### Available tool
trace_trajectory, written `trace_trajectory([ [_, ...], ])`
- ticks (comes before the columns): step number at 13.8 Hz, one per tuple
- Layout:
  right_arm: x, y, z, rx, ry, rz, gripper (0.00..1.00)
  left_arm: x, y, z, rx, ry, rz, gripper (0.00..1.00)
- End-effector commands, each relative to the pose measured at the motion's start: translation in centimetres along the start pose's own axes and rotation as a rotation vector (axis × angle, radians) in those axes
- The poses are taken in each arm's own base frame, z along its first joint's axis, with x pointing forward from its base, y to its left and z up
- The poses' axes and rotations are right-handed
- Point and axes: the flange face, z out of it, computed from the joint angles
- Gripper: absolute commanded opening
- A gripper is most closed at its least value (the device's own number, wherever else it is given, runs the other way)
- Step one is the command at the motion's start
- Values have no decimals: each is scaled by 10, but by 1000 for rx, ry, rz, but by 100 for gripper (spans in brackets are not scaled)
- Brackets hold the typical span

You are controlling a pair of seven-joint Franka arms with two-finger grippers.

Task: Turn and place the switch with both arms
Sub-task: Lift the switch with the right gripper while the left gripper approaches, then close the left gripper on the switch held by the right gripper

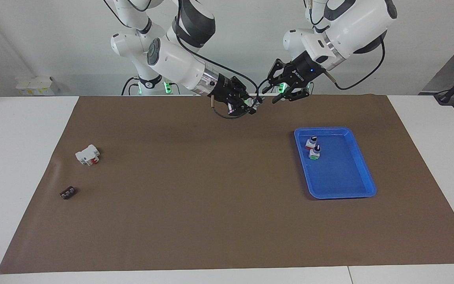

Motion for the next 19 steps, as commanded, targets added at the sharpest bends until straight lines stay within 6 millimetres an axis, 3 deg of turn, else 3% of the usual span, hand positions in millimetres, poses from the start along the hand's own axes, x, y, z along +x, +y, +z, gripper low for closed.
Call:
trace_trajectory([
  [1,-3,2,-2,7,-20,13,0,1,-5,9,-17,8,24,45],
  [5,-3,2,-2,6,-20,13,0,-5,-11,20,-19,-16,41,41],
  [8,-2,2,-3,8,-20,14,0,-7,-1,28,-31,-30,55,39],
  [11,-2,2,-3,7,-20,14,0,-8,-1,27,-36,-38,53,28],
  [19,-2,1,-3,7,-20,15,0,-14,6,27,-76,-83,53,34],
])
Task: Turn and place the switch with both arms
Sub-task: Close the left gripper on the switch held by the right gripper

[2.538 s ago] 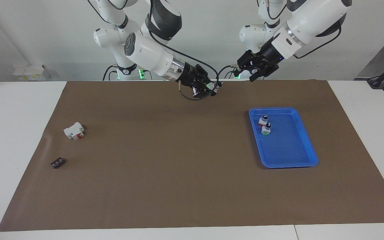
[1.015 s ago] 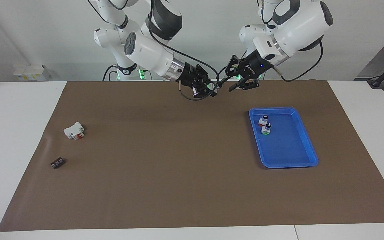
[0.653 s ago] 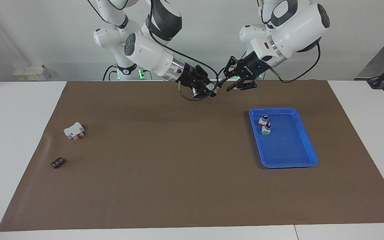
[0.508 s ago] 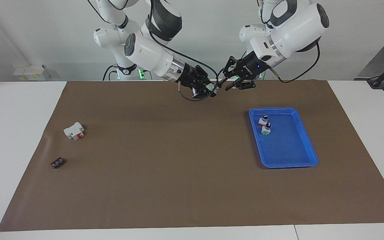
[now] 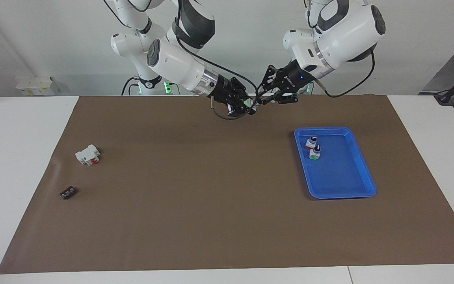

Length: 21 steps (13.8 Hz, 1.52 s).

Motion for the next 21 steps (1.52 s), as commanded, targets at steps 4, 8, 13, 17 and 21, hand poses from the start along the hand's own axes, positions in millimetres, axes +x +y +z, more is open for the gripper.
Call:
trace_trajectory([
  [4,-4,2,-3,6,-22,11,0,-9,2,-1,-30,-5,21,25],
  [8,-4,2,-3,5,-22,11,0,-8,1,-2,-32,2,5,0],
  [13,-4,2,-4,6,-22,12,0,-6,4,-4,-75,12,-239,0],
  [17,-4,2,-3,-1,-20,13,0,-4,9,-7,-136,5,-555,0],
  [21,-4,3,-2,-3,-20,12,0,-1,14,-9,-160,-8,-824,0],
])
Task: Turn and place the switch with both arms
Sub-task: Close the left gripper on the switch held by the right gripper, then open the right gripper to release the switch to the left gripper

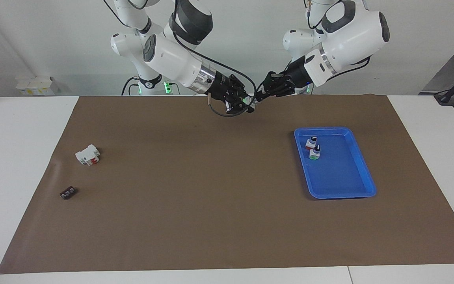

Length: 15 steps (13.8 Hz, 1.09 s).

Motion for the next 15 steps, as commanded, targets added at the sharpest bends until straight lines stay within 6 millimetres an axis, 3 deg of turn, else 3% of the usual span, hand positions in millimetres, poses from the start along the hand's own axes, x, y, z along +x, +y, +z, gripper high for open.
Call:
trace_trajectory([
  [1,1,2,9,-17,-11,20,0,-15,19,-3,-63,-10,-221,0],
  [8,0,2,10,-19,-11,21,0,-1,38,-8,-212,142,-893,0],
  [15,1,2,9,-17,-11,23,0,0,39,-3,-223,172,-1120,0],
])
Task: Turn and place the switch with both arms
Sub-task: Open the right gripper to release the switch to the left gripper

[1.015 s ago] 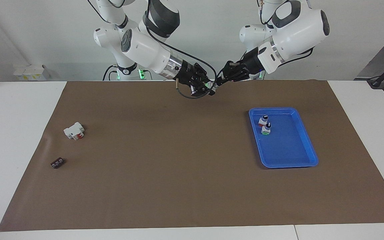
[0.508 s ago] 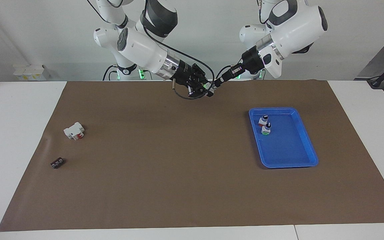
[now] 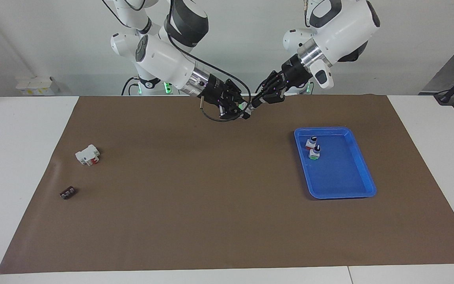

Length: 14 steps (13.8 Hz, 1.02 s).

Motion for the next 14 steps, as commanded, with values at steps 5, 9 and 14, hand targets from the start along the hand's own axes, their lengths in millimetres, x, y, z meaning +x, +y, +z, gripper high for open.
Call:
trace_trajectory([
  [5,-4,23,23,-85,4,7,0,-13,9,-8,-94,-27,-125,0],
  [9,-6,25,18,-80,12,-16,67,-6,9,-12,-77,-27,-195,0],
  [14,-9,36,6,-127,57,-154,100,-2,9,-13,-69,-19,-197,0],
])
